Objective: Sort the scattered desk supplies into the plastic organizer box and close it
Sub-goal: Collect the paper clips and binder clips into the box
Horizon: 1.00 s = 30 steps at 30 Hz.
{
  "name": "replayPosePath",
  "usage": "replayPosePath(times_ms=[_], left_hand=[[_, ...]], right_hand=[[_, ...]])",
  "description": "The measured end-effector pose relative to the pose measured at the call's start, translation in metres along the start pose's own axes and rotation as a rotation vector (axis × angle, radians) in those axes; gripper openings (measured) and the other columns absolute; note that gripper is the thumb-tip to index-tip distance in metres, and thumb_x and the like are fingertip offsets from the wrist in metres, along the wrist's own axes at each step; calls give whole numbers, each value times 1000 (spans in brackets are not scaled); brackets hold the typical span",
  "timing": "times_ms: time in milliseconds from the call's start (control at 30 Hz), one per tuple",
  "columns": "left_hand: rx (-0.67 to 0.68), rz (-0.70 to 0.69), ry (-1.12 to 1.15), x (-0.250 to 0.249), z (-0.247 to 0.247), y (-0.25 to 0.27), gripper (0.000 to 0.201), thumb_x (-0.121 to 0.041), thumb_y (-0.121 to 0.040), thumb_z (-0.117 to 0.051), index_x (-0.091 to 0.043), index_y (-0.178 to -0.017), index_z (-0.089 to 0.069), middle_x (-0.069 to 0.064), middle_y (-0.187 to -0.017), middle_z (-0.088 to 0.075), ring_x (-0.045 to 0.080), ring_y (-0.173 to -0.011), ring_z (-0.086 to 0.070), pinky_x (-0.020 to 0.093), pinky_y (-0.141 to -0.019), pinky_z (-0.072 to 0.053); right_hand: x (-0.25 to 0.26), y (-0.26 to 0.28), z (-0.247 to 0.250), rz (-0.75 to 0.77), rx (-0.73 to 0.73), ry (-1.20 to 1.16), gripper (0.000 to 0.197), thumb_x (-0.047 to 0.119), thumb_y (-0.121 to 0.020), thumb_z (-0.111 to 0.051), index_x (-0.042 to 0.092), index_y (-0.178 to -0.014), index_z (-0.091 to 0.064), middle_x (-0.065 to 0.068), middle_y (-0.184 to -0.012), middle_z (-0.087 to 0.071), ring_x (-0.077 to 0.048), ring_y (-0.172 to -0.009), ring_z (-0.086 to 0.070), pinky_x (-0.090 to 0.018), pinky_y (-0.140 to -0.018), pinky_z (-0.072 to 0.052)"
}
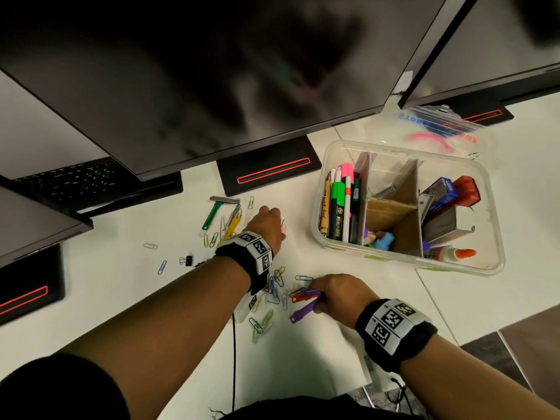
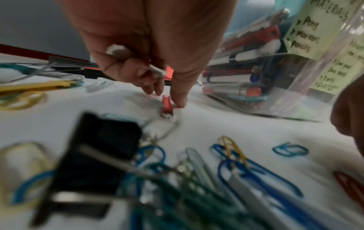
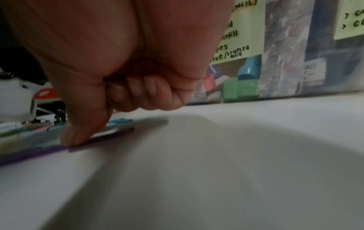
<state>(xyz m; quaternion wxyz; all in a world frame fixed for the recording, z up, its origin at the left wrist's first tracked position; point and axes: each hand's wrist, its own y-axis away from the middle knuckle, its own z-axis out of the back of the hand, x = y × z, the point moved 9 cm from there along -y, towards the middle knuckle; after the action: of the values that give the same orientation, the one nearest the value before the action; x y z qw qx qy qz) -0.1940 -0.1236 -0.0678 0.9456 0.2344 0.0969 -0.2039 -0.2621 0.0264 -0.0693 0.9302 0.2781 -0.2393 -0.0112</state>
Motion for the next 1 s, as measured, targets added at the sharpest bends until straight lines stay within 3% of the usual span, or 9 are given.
replayPosePath(times_ms=[133, 400, 600, 700, 767, 833, 900, 1000], left_hand=[[-34, -3, -54, -2, 0, 0, 24, -13, -94, -50, -3, -115, -53, 16, -122, -50, 31, -111, -54, 36, -93, -45], [-12, -86, -39, 0, -2, 16, 18, -15, -93, -46, -5, -106, -55, 16, -108, -61, 34, -100, -59, 37, -81, -46], [-68, 27, 77, 3, 37, 30, 20, -13, -95, -42, -13, -109, -56, 11, -110, -65, 29, -102, -59, 33, -82, -46], [-98, 50, 185, -7, 62, 39, 24, -14, -97, -39, -14, -112, -58, 11, -114, -64, 30, -104, -59, 34, -86, -45], [-95, 47, 309, -17, 75, 45, 26, -12, -97, -38, -11, -114, -58, 12, -112, -63, 31, -105, -60, 36, -89, -47], [-85, 48, 559, -31, 85, 51, 24, -10, -97, -39, -10, -112, -58, 8, -95, -62, 26, -84, -65, 32, -73, -54], [-72, 63, 781, -48, 94, 55, 21, -13, -98, -39, -12, -107, -57, 1, -76, -53, 14, -59, -56, 19, -48, -47], [-15, 35, 977, -83, 103, 57, 18, -11, -98, -41, -14, -89, -56, 1, -68, -47, 10, -52, -46, 13, -37, -36]], right_hand=[[-1, -1, -4, -7, 3, 16, 26, 26, -85, -60, 22, -111, -63, -3, -110, -67, -24, -104, -59, -30, -90, -46], [15, 4, 0, 58, -13, 98, 31, 33, -93, -50, 13, -116, -56, -11, -114, -63, -30, -102, -60, -36, -87, -49], [43, 11, 51, 71, -137, -101, 24, 26, -97, -43, 6, -108, -52, -14, -100, -60, -29, -89, -56, -28, -70, -38], [48, 22, 87, 54, -154, -217, 19, 20, -98, -42, 5, -105, -51, -12, -86, -59, -22, -74, -53, -34, -72, -46], [46, 31, 105, 47, -137, -402, 12, 16, -98, -41, 9, -95, -50, -3, -72, -58, -16, -59, -53, -29, -60, -48], [32, 41, 129, 15, -196, -529, 14, 15, -98, -41, 16, -87, -50, 2, -64, -56, -11, -50, -52, -19, -49, -41], [9, 50, 157, -39, -318, -635, 19, 12, -98, -41, 16, -81, -50, 0, -62, -55, -14, -47, -51, -21, -48, -40], [-37, 60, 188, -199, -462, -646, 27, 7, -94, -44, 14, -69, -49, -4, -57, -55, -18, -45, -51, -28, -47, -42]])
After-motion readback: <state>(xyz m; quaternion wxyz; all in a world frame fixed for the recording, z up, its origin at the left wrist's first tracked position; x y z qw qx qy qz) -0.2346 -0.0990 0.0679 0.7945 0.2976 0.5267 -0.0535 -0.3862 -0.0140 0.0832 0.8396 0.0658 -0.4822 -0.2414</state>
